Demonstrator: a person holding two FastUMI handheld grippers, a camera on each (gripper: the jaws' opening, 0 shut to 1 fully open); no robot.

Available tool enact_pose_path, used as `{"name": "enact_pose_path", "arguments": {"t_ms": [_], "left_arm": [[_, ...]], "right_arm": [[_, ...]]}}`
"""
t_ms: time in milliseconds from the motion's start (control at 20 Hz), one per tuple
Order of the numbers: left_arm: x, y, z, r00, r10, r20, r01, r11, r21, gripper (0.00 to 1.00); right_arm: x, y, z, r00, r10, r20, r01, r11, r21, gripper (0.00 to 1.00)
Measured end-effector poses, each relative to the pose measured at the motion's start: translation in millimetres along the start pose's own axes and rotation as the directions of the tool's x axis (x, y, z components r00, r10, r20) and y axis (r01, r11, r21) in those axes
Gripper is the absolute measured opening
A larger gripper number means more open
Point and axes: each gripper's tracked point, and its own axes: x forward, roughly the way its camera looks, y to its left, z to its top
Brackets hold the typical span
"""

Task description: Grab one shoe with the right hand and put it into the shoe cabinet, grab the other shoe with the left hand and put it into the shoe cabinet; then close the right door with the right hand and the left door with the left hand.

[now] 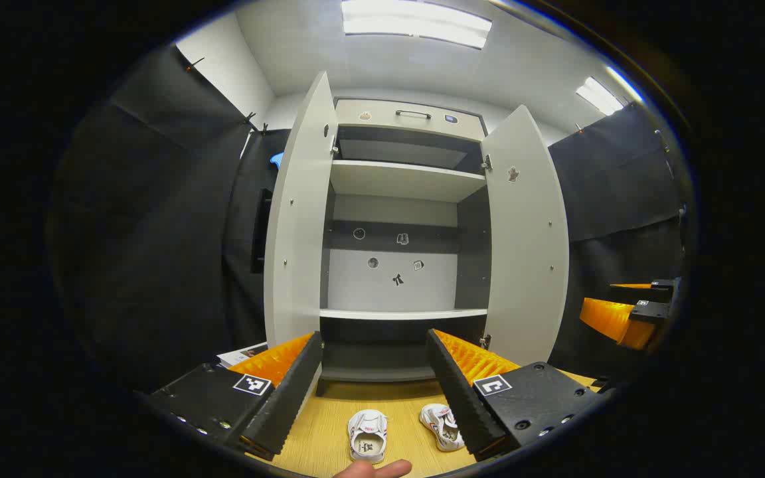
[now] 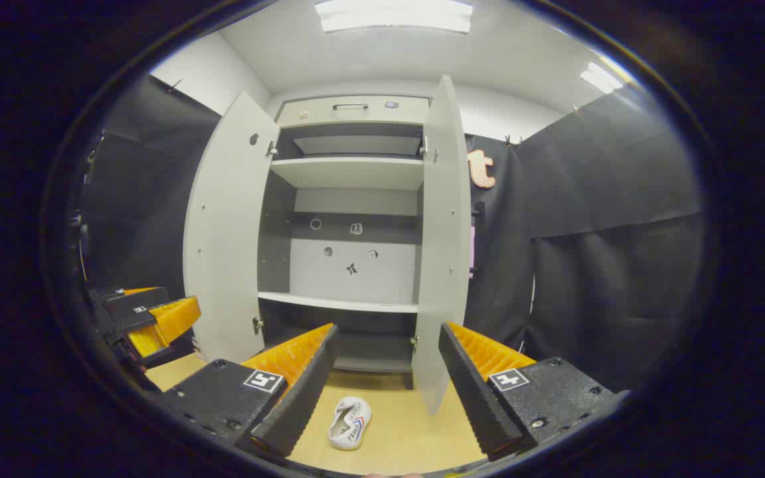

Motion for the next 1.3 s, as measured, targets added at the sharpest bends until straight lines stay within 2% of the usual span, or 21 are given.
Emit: {"name": "enact_pose_path", "arguments": {"t_ms": [500,1300], "left_arm": [[-1.5,-0.7,5.9,1.000,-0.013,0.013,0.013,1.000,0.002,0.95],[3.7,4.4,0.8,1.000,-0.007,0.003,0.007,1.000,0.002,0.95]], "right_arm": [[-4.4,5.5,9.2,1.000,-0.005,0.021,0.005,1.000,0.005,0.98],[10.2,15.8,-9.2,1.000,0.010,-0.027,-0.010,1.000,0.004,0.98]]}}
